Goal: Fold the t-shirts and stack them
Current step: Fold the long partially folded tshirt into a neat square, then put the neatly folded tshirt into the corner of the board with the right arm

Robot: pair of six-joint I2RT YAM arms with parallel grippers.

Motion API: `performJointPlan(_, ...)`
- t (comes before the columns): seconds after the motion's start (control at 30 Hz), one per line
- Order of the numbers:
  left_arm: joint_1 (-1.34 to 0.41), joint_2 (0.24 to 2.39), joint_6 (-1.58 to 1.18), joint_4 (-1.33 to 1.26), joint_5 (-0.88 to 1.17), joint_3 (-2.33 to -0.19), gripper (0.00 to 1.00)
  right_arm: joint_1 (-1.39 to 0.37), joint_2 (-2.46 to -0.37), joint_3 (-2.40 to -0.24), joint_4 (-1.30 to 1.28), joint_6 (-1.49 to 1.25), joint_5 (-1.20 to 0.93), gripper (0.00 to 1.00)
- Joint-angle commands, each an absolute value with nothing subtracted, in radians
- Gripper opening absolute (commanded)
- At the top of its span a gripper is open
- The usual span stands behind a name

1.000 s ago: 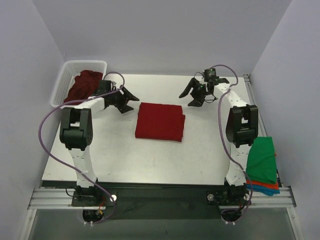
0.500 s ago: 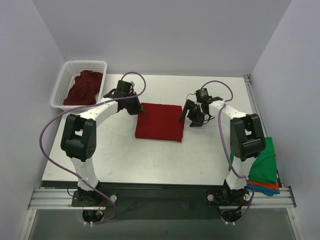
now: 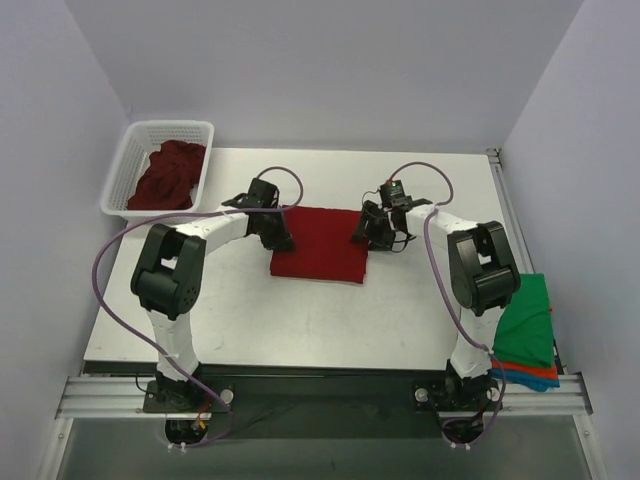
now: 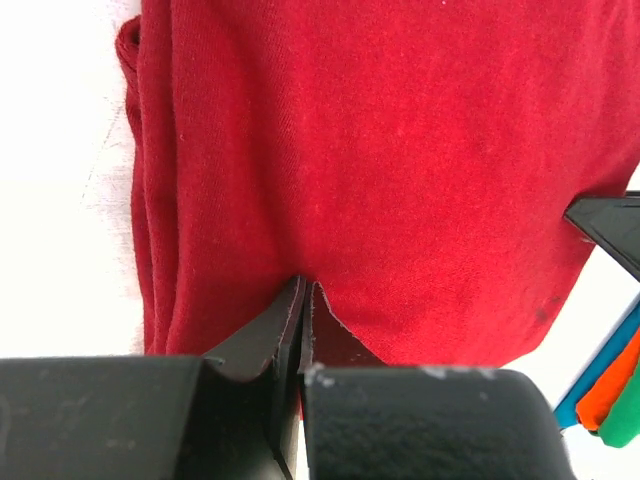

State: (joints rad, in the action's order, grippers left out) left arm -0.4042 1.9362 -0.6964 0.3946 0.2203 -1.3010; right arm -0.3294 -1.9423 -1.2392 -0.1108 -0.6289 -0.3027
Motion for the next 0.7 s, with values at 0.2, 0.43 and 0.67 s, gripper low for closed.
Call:
performJointPlan(0.2,-0.407,1.965,-0.709,0.373,0.206,-1.312,0.01,-0.356,-1.996,-1.220,-0.094,-0.649,-0.259,0.48)
performJointPlan(0.43,-0.407,1.954,-0.687,0.422,0.213,-1.370,0.01,-0.359,-2.026,-1.223,-0.104,-0.667,-0.232,0.32)
performJointPlan(0.67,-0.405,1.869,-0.658,0.479,0.233,-1.405,0.01,-0.374,-2.022,-1.264,-0.190,-0.667,-0.134,0.00)
